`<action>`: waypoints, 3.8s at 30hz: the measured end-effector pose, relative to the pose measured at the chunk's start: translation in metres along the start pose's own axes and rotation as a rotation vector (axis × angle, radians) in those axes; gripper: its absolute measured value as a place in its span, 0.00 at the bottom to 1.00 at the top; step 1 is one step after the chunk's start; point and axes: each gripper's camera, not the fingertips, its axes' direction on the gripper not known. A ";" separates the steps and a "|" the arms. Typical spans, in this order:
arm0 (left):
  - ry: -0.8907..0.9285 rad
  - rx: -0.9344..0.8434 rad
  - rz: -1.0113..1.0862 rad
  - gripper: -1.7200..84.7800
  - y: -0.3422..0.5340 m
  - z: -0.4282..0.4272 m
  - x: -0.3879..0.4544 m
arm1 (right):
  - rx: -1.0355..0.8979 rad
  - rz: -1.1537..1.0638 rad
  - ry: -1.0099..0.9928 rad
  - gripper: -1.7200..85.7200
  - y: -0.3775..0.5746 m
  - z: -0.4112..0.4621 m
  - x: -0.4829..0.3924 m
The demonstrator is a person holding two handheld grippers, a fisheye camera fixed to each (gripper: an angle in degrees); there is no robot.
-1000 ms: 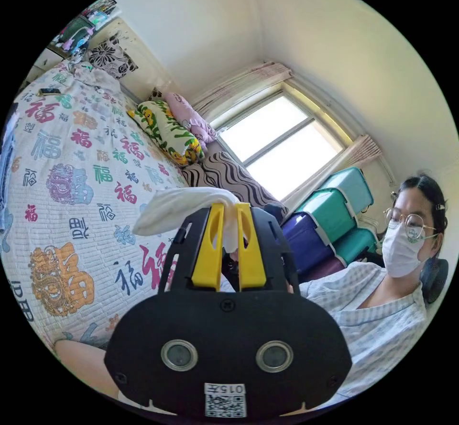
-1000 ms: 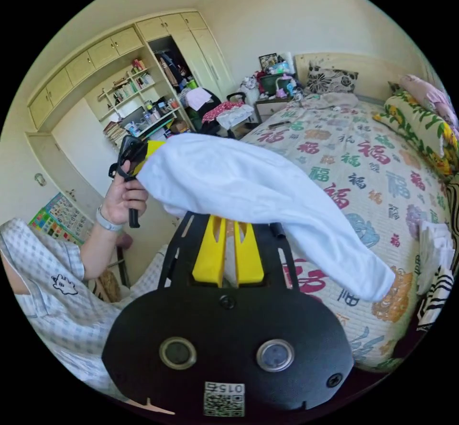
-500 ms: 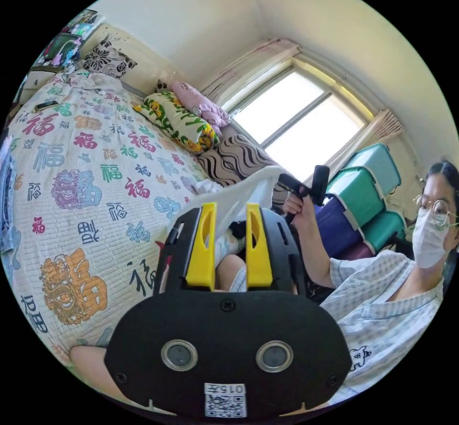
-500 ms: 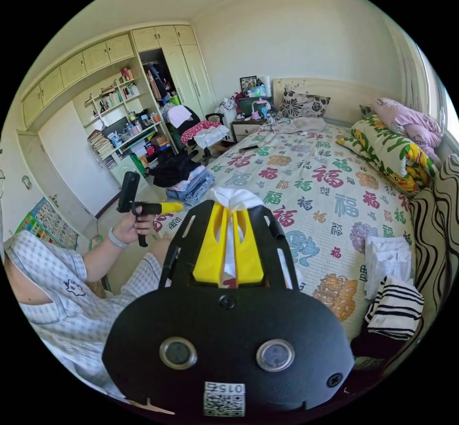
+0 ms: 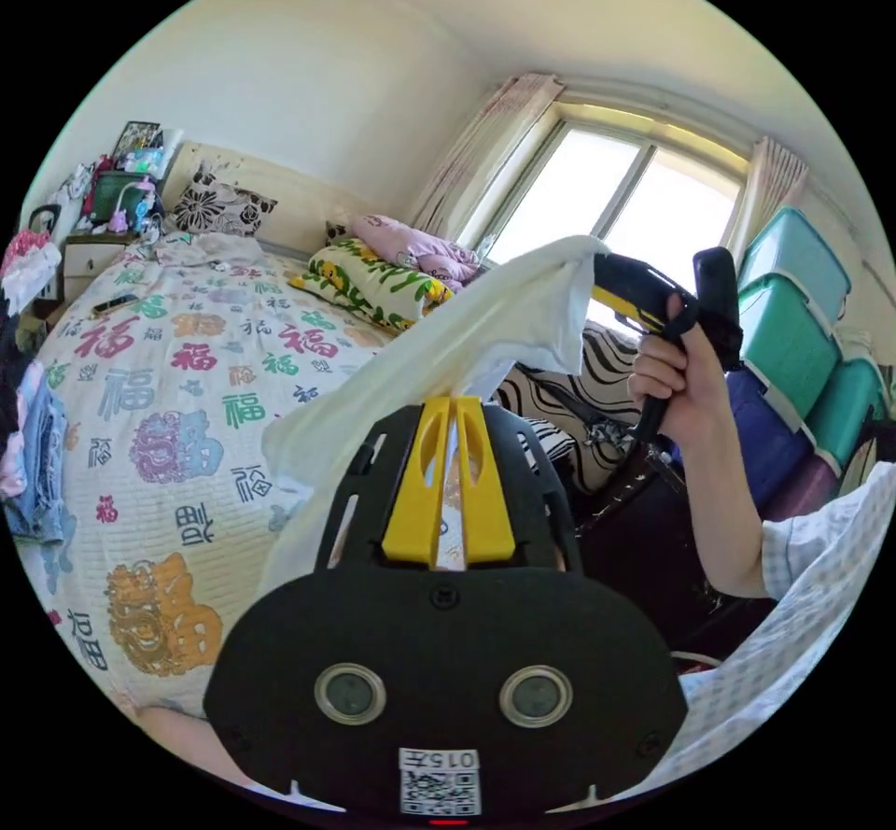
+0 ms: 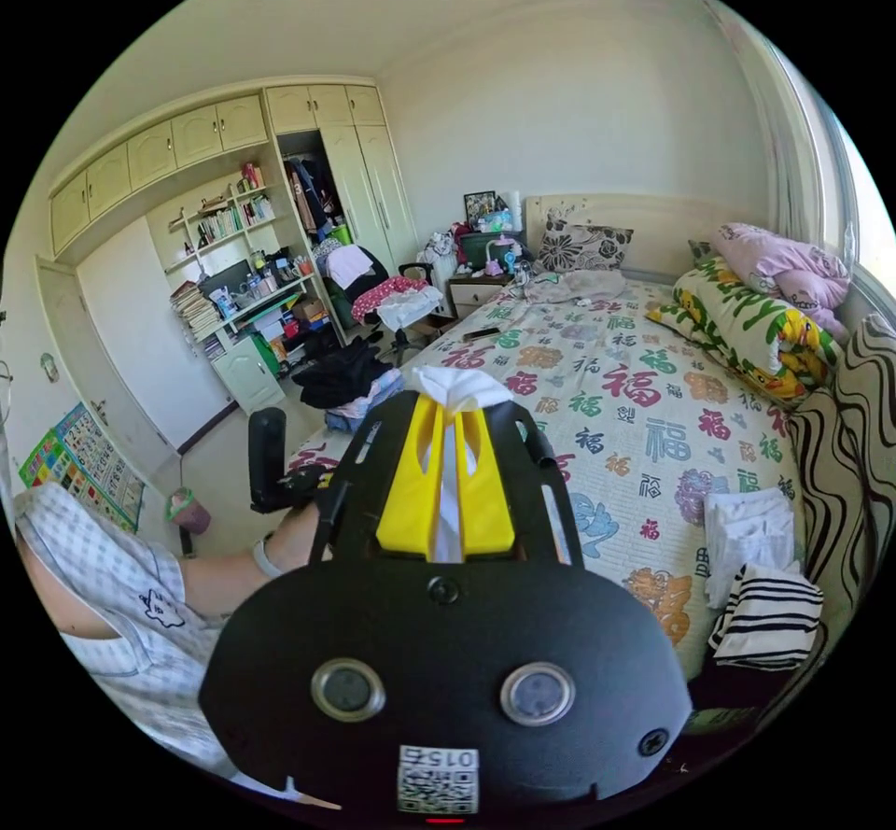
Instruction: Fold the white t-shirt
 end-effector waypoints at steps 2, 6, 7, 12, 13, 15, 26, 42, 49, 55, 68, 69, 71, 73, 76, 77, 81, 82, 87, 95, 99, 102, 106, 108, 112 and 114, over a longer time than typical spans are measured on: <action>0.042 -0.052 0.046 0.02 -0.018 0.003 -0.004 | 0.005 0.027 -0.030 0.02 -0.005 -0.005 0.014; -0.008 -0.138 0.170 0.01 -0.053 0.023 0.004 | 0.020 0.025 -0.033 0.02 -0.025 -0.008 0.029; -0.039 -0.159 0.192 0.01 -0.064 0.032 0.002 | 0.012 0.018 -0.015 0.02 -0.034 -0.007 0.033; -0.181 -0.123 0.195 0.01 -0.148 0.054 -0.016 | -0.036 0.035 0.104 0.02 -0.100 0.002 0.067; -0.223 -0.097 0.235 0.01 -0.177 0.050 -0.008 | -0.034 0.034 0.122 0.02 -0.119 -0.002 0.073; -0.255 -0.042 0.307 0.01 -0.212 0.035 0.012 | 0.007 0.027 0.100 0.02 -0.142 -0.017 0.079; -0.032 -0.252 0.435 0.02 -0.033 0.059 0.006 | -0.174 0.079 -0.172 0.02 -0.030 -0.001 0.140; 0.024 -0.544 -0.200 0.02 0.199 0.201 -0.215 | -0.464 0.388 -0.044 0.10 0.058 0.125 0.226; 0.159 -0.610 -0.357 0.01 0.287 0.228 -0.217 | -0.642 0.188 -0.018 0.12 -0.042 0.257 0.232; -0.100 -0.687 -0.402 0.06 0.326 0.227 -0.232 | -0.830 0.169 0.126 0.12 -0.072 0.343 0.244; 0.041 -0.769 -0.440 0.02 0.360 0.220 -0.262 | -0.859 0.122 0.131 0.02 -0.083 0.330 0.254; 0.055 -0.723 -0.432 0.02 0.347 0.202 -0.265 | -0.807 0.118 0.126 0.02 -0.096 0.311 0.258; 0.039 -0.633 -0.392 0.02 0.315 0.170 -0.276 | -0.706 0.146 0.108 0.02 -0.123 0.277 0.270; -0.059 -0.512 -0.257 0.02 0.238 0.133 -0.308 | -0.537 0.241 0.079 0.02 -0.174 0.220 0.295; -0.222 -0.422 -0.040 0.01 0.093 0.087 -0.341 | -0.285 0.347 0.080 0.02 -0.247 0.131 0.323; -0.280 -0.408 0.010 0.02 0.063 0.077 -0.341 | -0.242 0.351 0.115 0.02 -0.262 0.111 0.326; -0.419 -0.272 0.149 0.02 -0.102 -0.004 -0.320 | 0.047 0.398 0.179 0.02 -0.337 -0.033 0.333; -0.390 -0.191 0.152 0.02 -0.130 -0.035 -0.306 | 0.117 0.388 0.149 0.02 -0.347 -0.068 0.329; -0.332 -0.034 0.320 0.02 -0.147 -0.123 -0.220 | 0.252 0.255 0.050 0.02 -0.341 -0.163 0.299; -0.349 -0.287 0.325 0.02 0.049 -0.120 -0.207 | 0.106 0.277 -0.040 0.02 -0.151 -0.170 0.287; -0.322 -0.525 0.114 0.02 0.187 -0.059 -0.263 | -0.136 0.502 -0.024 0.02 -0.018 -0.115 0.304; -0.322 -0.675 -0.038 0.02 0.272 -0.023 -0.296 | -0.367 0.623 0.039 0.02 0.060 -0.081 0.307; -0.265 -0.928 -0.049 0.02 0.348 0.013 -0.293 | -0.586 0.638 0.111 0.02 0.113 -0.077 0.297; -0.246 -1.007 -0.019 0.02 0.368 0.025 -0.284 | -0.666 0.594 0.159 0.02 0.124 -0.080 0.293; -0.209 -1.158 0.041 0.02 0.407 0.054 -0.269 | -0.761 0.536 0.166 0.02 0.143 -0.090 0.289; -0.163 -1.225 0.049 0.02 0.425 0.067 -0.267 | -0.778 0.539 0.135 0.02 0.151 -0.094 0.291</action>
